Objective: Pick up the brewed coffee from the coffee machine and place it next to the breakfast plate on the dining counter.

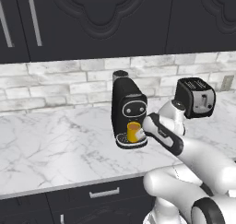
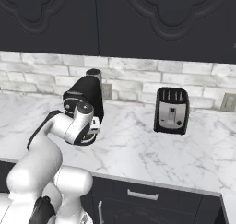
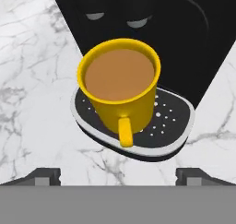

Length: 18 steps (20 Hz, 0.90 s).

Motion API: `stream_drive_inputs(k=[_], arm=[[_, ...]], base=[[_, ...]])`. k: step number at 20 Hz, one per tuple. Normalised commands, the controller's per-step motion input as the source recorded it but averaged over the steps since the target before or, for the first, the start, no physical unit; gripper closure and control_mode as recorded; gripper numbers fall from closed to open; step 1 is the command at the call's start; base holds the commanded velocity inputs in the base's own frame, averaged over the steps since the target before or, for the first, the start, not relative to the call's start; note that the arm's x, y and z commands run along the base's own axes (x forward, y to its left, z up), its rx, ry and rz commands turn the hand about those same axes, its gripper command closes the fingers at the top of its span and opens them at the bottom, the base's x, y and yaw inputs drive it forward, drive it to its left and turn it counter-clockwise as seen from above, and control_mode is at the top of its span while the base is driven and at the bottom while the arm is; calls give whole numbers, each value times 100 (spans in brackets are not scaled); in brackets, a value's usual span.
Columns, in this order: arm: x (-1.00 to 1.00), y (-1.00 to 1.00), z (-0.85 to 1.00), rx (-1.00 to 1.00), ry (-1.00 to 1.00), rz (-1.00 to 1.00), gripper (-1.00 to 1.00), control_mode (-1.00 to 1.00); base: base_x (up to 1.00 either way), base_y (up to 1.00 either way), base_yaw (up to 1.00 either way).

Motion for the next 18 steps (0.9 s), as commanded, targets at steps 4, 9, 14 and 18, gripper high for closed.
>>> stream_drive_inputs(k=[4,9,14,18], arm=[[23,0,-37,0,0,5,-100,-100],[29,0,-28,0,0,4,-100,-100],[26,0,-15,0,0,4,-100,-100],[24,0,0,0,-1,2,-100,-100]], base=[[0,0,0],[0,0,0],[0,0,0],[0,0,0]])
